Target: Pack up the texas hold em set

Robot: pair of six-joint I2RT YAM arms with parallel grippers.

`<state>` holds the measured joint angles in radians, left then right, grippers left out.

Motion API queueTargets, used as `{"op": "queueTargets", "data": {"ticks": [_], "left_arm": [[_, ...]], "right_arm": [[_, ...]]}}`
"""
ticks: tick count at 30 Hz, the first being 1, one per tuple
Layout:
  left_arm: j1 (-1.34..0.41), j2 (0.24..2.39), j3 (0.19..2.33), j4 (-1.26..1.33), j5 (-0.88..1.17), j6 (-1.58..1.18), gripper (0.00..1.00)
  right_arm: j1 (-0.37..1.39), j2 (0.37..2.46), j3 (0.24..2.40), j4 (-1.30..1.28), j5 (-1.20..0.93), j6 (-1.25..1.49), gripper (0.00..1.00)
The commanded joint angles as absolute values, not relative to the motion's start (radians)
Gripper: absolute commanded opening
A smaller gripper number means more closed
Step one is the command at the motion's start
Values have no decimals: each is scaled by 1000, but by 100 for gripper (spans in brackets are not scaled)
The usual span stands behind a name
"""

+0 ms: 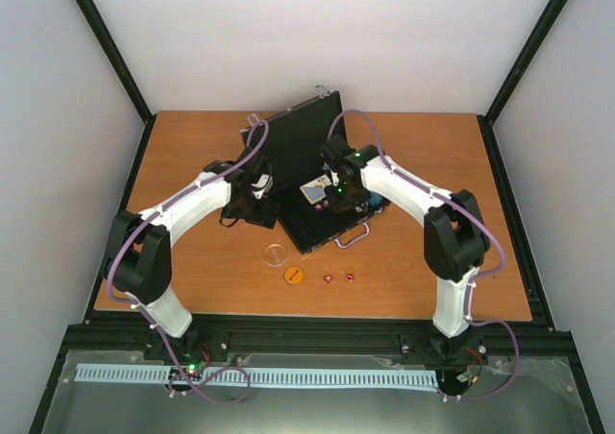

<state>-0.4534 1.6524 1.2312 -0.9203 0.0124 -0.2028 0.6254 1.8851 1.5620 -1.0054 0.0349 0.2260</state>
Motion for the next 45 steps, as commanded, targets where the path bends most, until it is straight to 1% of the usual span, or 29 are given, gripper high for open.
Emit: {"op": "queueTargets", "data": {"ticks": [1, 7, 16, 32, 35, 41, 45], "left_arm": [[-449, 1652, 1237, -913, 28, -201, 100], [-449, 1649, 1236, -915, 22, -200, 100], [-450, 1658, 1241, -916, 23, -199, 100], [-449, 1676, 1249, -920, 22, -199, 100], [-449, 1678, 1249, -919, 22, -199, 100], [-449, 1684, 1252, -919, 20, -198, 100], [-449, 1686, 1252, -918, 22, -199, 100]], "right_arm": [[609, 1992, 1644, -924, 78, 158, 7], [595, 2081, 1712, -869, 130, 113, 7], [575, 2162, 1730, -814, 112, 95, 7], [564, 2253, 1803, -814, 43, 81, 8], [565, 2260, 1807, -829, 23, 81, 14], [565, 2237, 1796, -842, -3, 86, 30], [564, 2215, 1786, -848, -18, 90, 37]]}}
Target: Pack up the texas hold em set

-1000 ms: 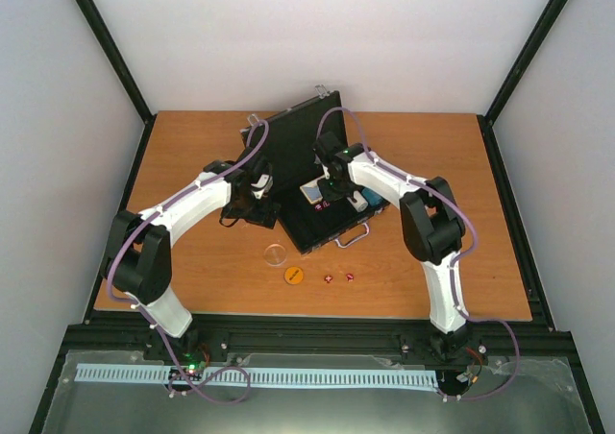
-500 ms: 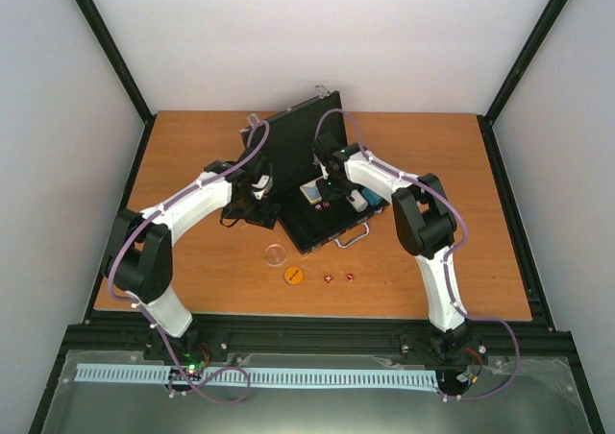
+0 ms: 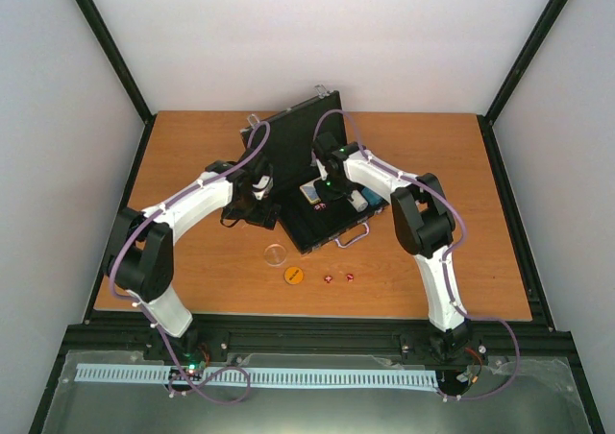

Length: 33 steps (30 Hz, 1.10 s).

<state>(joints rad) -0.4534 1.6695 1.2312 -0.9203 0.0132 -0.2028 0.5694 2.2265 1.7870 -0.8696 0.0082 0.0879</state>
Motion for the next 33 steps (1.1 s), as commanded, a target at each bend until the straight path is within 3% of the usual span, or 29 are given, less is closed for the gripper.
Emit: {"op": "queueTargets", "data": {"ticks": [1, 6, 24, 33], "left_arm": [[-449, 1687, 1252, -917, 23, -199, 100], [-449, 1682, 1248, -916, 22, -199, 100], [-449, 1672, 1241, -912, 17, -199, 100], [-449, 1672, 1240, -910, 22, -199, 100]], "right_arm": [[565, 2213, 1784, -847, -25, 92, 39], [564, 2221, 1788, -852, -49, 98, 44], [563, 2218, 1784, -846, -361, 86, 44], [563, 2182, 1758, -839, -258, 104, 45]]}}
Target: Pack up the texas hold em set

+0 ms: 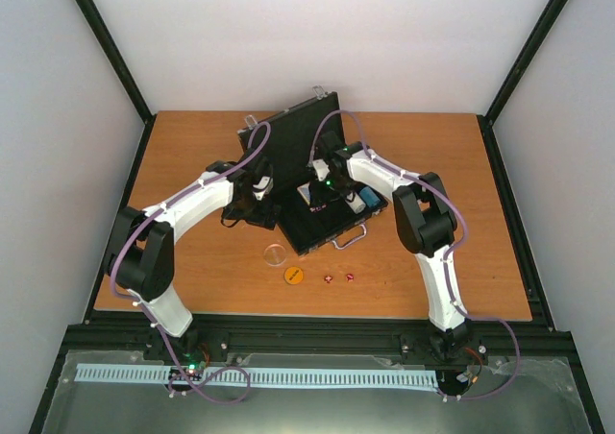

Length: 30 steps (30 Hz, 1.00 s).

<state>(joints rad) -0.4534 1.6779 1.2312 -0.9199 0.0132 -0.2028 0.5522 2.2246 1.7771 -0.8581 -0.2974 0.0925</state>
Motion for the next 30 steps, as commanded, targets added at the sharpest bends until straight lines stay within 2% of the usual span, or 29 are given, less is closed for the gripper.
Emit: {"op": "queueTargets", "data": {"ticks": [1, 5, 8, 12, 17, 25, 30], "left_arm": [[-449, 1672, 1241, -910, 21, -199, 100], [-449, 1675, 1244, -910, 26, -199, 100], [-449, 1678, 1247, -911, 26, -199, 100], [-449, 1680, 1250, -913, 25, -197, 100], [-449, 1681, 1251, -914, 24, -198, 100], [-449, 1690, 1253, -917, 30, -198, 100], [-449, 1697, 1255, -913, 39, -199, 100]], "right_arm": [[563, 2172, 1749, -836, -224, 109, 46], [563, 2130, 1744, -829, -151, 108, 49], [564, 2089, 1746, -834, -133, 99, 59], [573, 2020, 1748, -879, -117, 92, 64], [604, 1935, 1682, -975, -87, 103, 65], [697, 1766, 1335, -1007, -16, 171, 66], [716, 1718, 1210, -983, -40, 196, 64]]}}
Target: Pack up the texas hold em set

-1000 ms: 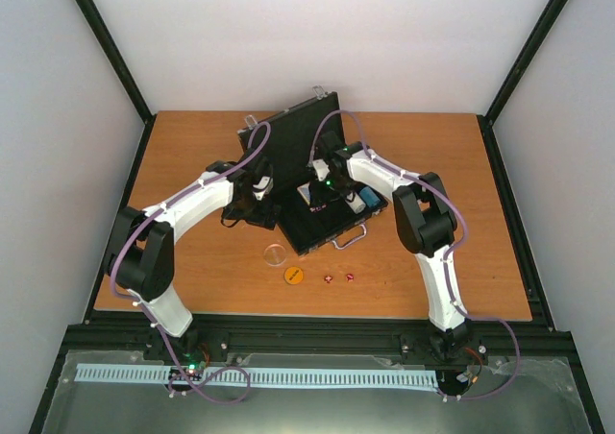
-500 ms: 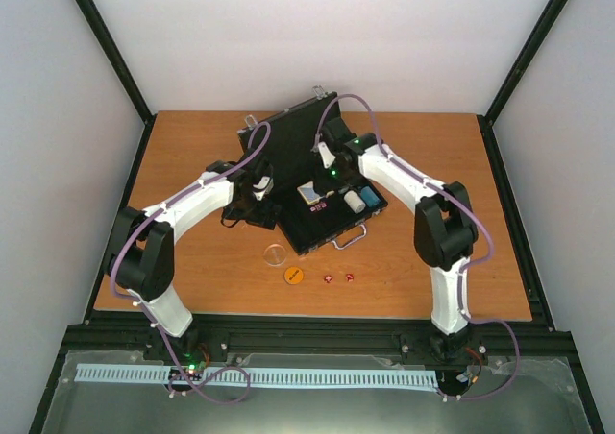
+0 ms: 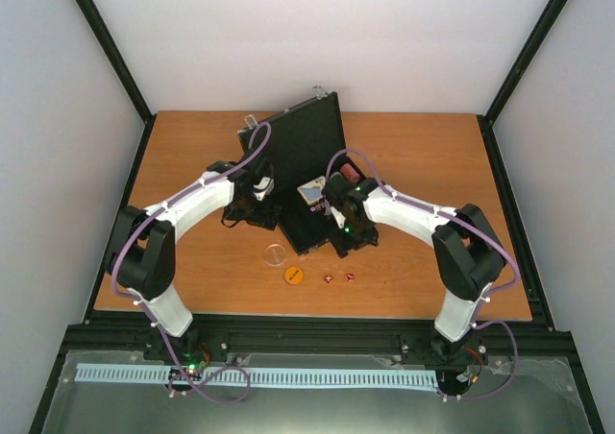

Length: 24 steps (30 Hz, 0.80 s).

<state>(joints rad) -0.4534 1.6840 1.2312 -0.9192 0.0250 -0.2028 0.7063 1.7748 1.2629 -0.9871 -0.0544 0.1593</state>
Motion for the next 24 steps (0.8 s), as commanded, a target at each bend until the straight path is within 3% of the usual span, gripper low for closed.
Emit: {"op": "queueTargets", "data": {"ticks": [1, 19, 24], "left_arm": [[-450, 1697, 1254, -914, 40, -199, 100], [-449, 1695, 1249, -914, 34, -199, 100], [-449, 1694, 1249, -915, 32, -199, 100]], "right_arm": [[723, 1717, 1197, -979, -39, 196, 64], [792, 1745, 1061, -910, -72, 219, 61], [794, 1755, 1063, -902, -88, 222, 49]]}}
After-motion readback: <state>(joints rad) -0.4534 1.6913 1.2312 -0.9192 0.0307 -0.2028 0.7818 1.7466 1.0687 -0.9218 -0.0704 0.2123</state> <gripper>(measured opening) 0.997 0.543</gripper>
